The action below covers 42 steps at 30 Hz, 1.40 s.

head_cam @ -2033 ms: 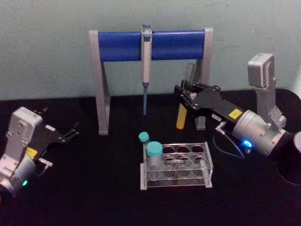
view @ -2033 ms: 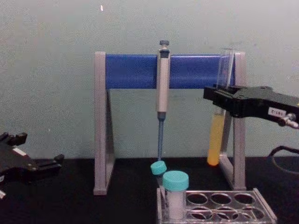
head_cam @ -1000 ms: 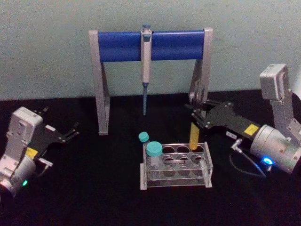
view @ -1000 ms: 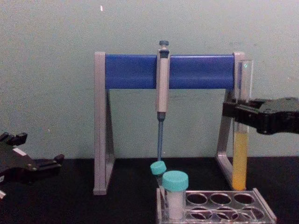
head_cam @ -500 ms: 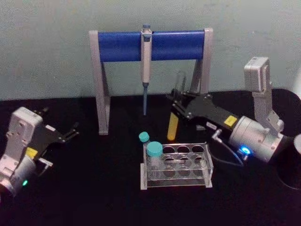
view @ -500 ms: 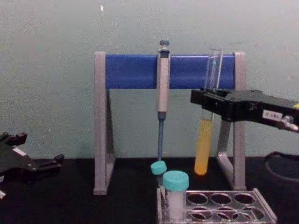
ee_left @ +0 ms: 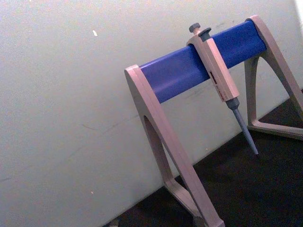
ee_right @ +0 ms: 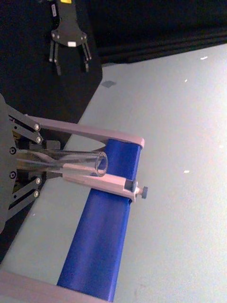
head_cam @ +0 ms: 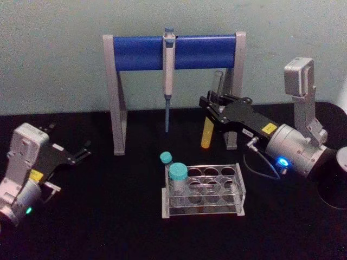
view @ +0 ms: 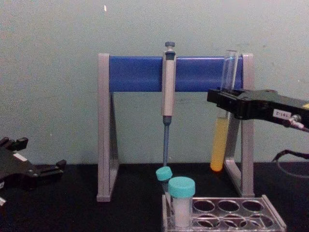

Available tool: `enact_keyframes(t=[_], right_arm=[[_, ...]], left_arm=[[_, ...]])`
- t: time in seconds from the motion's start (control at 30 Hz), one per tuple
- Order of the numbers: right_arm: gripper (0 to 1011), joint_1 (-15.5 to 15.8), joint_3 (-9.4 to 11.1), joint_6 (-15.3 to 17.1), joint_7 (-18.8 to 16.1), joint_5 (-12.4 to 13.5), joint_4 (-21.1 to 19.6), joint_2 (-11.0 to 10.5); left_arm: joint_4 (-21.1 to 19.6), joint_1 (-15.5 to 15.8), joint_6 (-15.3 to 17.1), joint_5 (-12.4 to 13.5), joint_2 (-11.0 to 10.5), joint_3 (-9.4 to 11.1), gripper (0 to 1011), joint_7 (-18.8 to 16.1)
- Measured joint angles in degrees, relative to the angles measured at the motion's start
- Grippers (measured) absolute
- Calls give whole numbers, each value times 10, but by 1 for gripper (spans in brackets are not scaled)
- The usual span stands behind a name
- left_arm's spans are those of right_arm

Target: Pick up the test tube from the test tube rack, shake it, then place it back into the test tube rack.

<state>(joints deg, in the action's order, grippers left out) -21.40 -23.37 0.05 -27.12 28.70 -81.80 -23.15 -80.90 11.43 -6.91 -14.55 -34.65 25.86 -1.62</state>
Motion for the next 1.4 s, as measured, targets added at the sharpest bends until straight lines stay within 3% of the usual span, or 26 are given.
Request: enact_keyframes(t=[1.4], right_arm=[[232,9,6,22,-4,3,-20,-6]], left_arm=[[0,0,0,0,0,0,1010,0]])
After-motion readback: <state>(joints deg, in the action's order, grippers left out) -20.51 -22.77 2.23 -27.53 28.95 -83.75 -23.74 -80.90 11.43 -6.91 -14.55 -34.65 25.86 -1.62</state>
